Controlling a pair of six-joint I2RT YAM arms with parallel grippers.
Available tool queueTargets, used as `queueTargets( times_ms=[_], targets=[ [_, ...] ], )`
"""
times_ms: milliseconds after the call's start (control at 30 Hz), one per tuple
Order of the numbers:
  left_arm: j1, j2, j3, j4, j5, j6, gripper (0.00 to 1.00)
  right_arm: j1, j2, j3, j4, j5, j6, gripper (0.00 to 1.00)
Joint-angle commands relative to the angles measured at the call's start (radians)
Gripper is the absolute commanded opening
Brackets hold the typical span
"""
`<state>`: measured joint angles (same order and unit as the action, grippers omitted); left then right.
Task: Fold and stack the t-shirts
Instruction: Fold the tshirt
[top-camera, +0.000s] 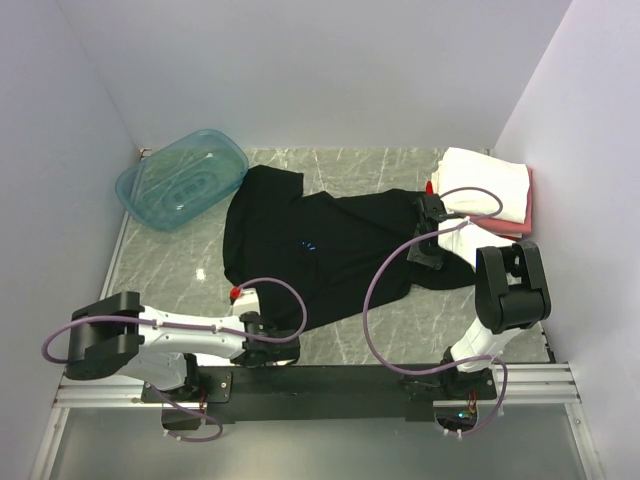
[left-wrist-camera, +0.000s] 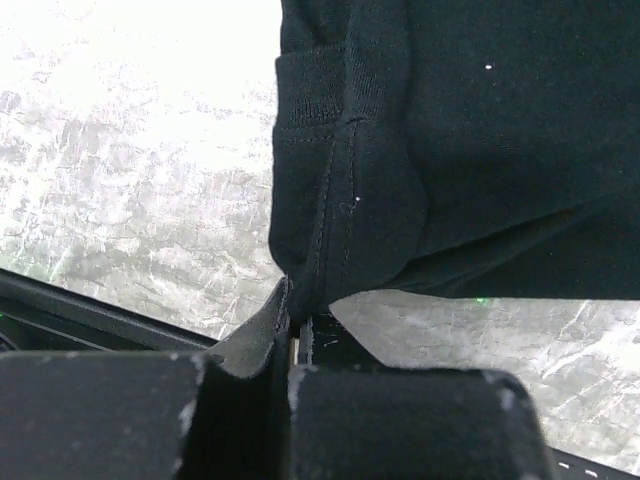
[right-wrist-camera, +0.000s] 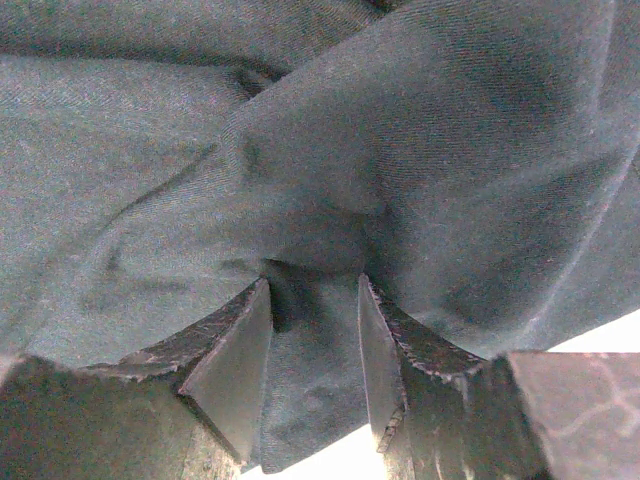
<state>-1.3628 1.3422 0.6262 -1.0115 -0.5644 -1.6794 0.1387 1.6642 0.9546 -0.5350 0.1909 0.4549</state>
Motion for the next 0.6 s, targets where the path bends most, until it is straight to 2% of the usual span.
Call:
queueTargets(
  times_ms=[0, 367, 567],
  targets=[
    [0.001, 0.02, 0.038, -0.038, -0.019, 0.017, 0.01, -0.017, 0.0, -0.024, -0.034, 0.059, -0.013, 0.47],
    [-0.024, -0.044, 0.173, -0.22, -0.017, 0.127, 0.01, -0.016, 0.019, -0.019, -0.04, 0.079, -0.009, 0.47],
    [-0.032, -0.106, 0.221, -0.289, 0.038, 0.242, 0.01, -0.019, 0.023, -0.017, -0.043, 0.087, -0.007, 0.47]
  ],
)
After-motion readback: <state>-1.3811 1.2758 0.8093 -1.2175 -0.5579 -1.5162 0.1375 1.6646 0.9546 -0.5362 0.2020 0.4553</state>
